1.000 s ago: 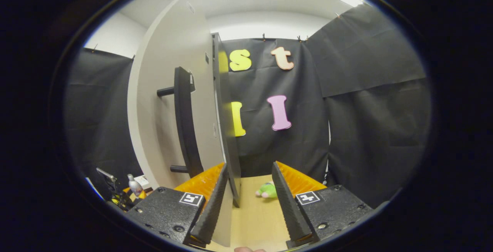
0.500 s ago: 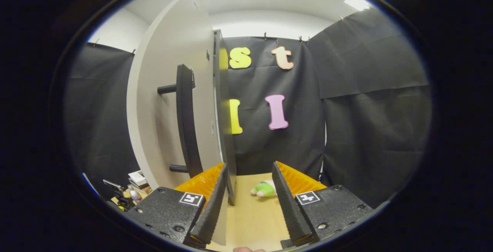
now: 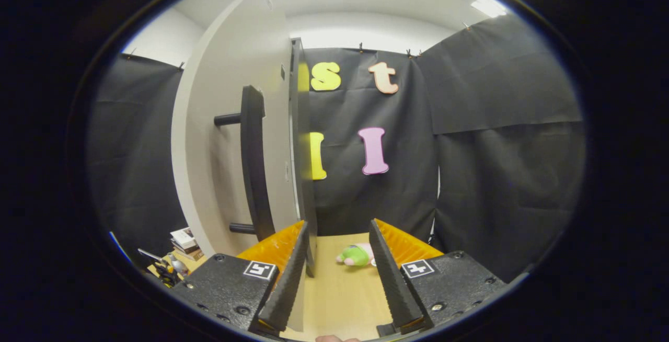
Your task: Open the cabinet door with the right hand, grasp the bottle in the cabinet with the left hand and place it on the coaster, then close the cabinet door with the right hand.
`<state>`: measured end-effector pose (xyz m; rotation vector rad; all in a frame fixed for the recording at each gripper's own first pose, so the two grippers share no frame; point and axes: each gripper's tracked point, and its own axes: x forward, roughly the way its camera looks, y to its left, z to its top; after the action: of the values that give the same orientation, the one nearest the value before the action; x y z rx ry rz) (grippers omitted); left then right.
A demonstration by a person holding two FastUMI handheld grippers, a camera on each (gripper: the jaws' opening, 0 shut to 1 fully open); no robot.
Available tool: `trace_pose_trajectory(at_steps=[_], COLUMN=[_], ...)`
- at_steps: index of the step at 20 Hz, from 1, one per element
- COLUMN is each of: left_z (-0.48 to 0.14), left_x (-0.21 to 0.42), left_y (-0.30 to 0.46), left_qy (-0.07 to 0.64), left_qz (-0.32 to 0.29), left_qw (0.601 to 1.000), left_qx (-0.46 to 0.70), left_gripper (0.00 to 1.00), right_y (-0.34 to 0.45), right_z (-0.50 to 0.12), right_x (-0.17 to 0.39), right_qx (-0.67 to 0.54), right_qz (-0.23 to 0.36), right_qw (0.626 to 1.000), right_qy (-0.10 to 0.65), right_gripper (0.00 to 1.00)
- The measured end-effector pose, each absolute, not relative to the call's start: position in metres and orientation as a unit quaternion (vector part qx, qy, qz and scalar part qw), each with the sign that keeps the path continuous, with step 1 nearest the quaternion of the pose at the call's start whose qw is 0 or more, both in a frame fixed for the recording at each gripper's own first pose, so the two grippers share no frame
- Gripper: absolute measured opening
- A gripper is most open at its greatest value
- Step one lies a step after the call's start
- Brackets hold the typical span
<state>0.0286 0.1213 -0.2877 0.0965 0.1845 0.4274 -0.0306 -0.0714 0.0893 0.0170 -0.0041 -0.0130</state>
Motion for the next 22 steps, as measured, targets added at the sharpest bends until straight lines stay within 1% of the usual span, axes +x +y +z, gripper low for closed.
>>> trace_pose_trajectory(at_steps=[1,2,3,4,5,6,7,8,9,10,12,13,14,15,16,17,19,20,21,22], left_z=[-0.288,-0.287,-0.287,-0.287,-0.289,-0.289,-0.285,-0.281,-0.272,-0.262,-0.234,-0.218,-0.198,-0.174,-0.148,-0.119,-0.071,-0.049,-0.035,-0.024], left_x=[0.025,0.024,0.023,0.023,0.022,0.021,0.021,0.021,0.020,0.019,0.016,0.018,0.017,0.016,0.016,0.017,0.018,0.020,0.019,0.020], left_y=[0.120,0.120,0.122,0.124,0.124,0.124,0.123,0.124,0.124,0.125,0.121,0.112,0.103,0.097,0.092,0.087,0.073,0.064,0.058,0.052], left_qy=[0.093,0.093,0.094,0.095,0.101,0.103,0.101,0.100,0.094,0.087,0.076,0.075,0.069,0.062,0.052,0.043,0.029,0.024,0.023,0.023], left_qz=[0.211,0.210,0.210,0.211,0.208,0.205,0.202,0.199,0.198,0.197,0.191,0.173,0.160,0.149,0.140,0.129,0.103,0.089,0.079,0.071], left_qw=[0.972,0.972,0.972,0.972,0.972,0.973,0.974,0.974,0.975,0.976,0.978,0.982,0.984,0.987,0.988,0.990,0.994,0.996,0.997,0.997], left_qx=[0.049,0.047,0.044,0.044,0.043,0.039,0.035,0.034,0.035,0.037,0.039,0.033,0.027,0.026,0.028,0.028,0.019,0.015,0.014,0.013], left_gripper=[0.78,0.79,0.80,0.80,0.81,0.81,0.82,0.84,0.89,0.91,0.93,0.94,0.94,0.94,0.94,0.94,0.94,0.94,0.94,0.94], right_y=[-0.071,-0.071,-0.071,-0.071,-0.071,-0.071,-0.071,-0.071,-0.071,-0.071,-0.071,-0.071,-0.071,-0.071,-0.071,-0.072,-0.069,-0.068,-0.069,-0.068], right_z=[0.089,0.089,0.088,0.089,0.089,0.089,0.089,0.089,0.089,0.090,0.090,0.090,0.091,0.092,0.094,0.096,0.097,0.098,0.099,0.099], right_x=[-0.031,-0.031,-0.031,-0.030,-0.030,-0.030,-0.030,-0.031,-0.031,-0.031,-0.030,-0.030,-0.030,-0.030,-0.029,-0.029,-0.028,-0.029,-0.029,-0.028], right_qx=[0.011,0.012,0.012,0.011,0.009,0.008,0.006,0.004,0.004,0.005,0.006,0.004,0.003,-0.001,-0.006,-0.013,-0.025,-0.029,-0.031,-0.031], right_qz=[-0.005,-0.004,-0.004,-0.004,-0.004,-0.003,-0.003,-0.003,-0.003,-0.002,0.000,0.000,-0.002,-0.003,-0.005,-0.007,-0.007,-0.006,-0.007,-0.006], right_qw=[1.000,1.000,1.000,1.000,1.000,1.000,1.000,1.000,1.000,1.000,1.000,1.000,1.000,1.000,1.000,1.000,0.999,0.999,0.999,0.999], right_qy=[-0.001,0.000,-0.001,-0.002,-0.003,-0.003,-0.004,-0.005,-0.006,-0.007,-0.008,-0.009,-0.010,-0.011,-0.014,-0.017,-0.025,-0.031,-0.034,-0.036], right_gripper=[0.74,0.69,0.74,0.74,0.69,0.74,0.74,0.74,0.69,0.74,0.74,0.69,0.74,0.69,0.74,0.69,0.69,0.63,0.70,0.70])
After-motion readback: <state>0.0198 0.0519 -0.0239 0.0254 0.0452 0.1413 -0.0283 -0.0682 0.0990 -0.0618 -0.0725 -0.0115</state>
